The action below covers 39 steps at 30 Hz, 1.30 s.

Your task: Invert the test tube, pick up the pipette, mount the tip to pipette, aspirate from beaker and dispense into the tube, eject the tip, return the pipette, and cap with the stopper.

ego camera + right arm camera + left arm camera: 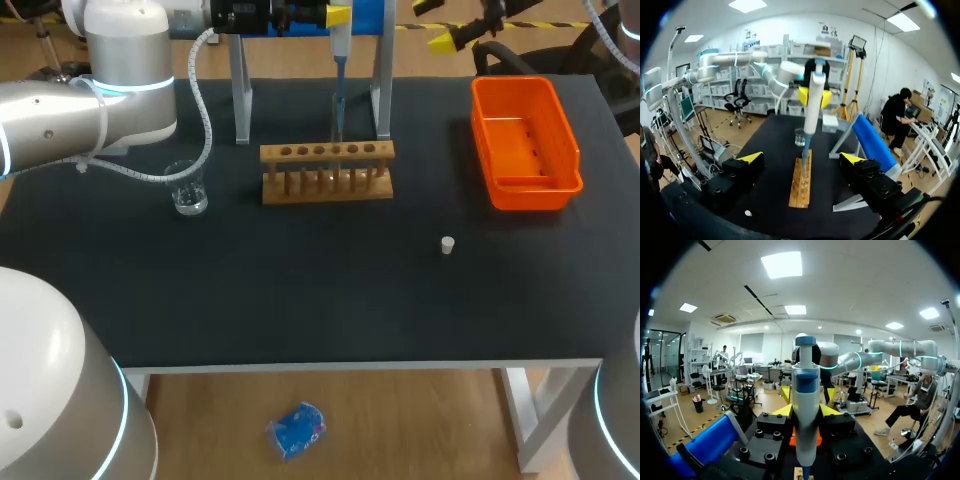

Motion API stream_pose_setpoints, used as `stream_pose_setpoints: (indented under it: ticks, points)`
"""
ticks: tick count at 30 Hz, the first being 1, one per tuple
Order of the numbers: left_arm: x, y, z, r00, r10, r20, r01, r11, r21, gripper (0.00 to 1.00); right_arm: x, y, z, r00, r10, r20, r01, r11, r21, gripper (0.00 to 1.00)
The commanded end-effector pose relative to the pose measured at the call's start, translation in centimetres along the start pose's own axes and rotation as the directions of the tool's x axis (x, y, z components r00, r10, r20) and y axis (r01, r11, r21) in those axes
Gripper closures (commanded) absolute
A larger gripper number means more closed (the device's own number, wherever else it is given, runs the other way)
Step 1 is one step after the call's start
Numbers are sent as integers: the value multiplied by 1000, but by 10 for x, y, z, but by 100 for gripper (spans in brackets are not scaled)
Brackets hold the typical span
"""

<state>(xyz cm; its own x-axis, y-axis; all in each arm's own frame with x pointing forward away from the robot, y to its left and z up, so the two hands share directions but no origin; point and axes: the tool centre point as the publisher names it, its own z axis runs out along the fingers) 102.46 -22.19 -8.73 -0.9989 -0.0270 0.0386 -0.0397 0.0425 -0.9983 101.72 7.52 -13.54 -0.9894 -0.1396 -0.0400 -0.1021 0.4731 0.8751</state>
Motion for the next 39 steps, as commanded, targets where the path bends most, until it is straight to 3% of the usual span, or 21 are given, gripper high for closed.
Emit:
stream_pose_setpoints:
  ticks: [1, 9, 22, 39]
  points:
    - [1, -1, 0, 1000, -1, 2, 1, 1000, -1, 100, 0, -16, 28, 1000, 5, 16, -6, 999, 49, 0]
    - [1, -1, 0, 1000, -1, 2, 1, 1000, -1, 100, 3, -40, 61, 997, -64, 30, 61, 993, 103, 0]
    - [1, -1, 0, 1000, -1, 2, 1, 1000, -1, 100, -5, -69, 106, 997, -33, 64, 26, 994, 108, 0]
    - [1, -1, 0, 1000, -1, 2, 1, 1000, -1, 100, -13, -77, 124, 997, 1, 72, -7, 996, 88, 0]
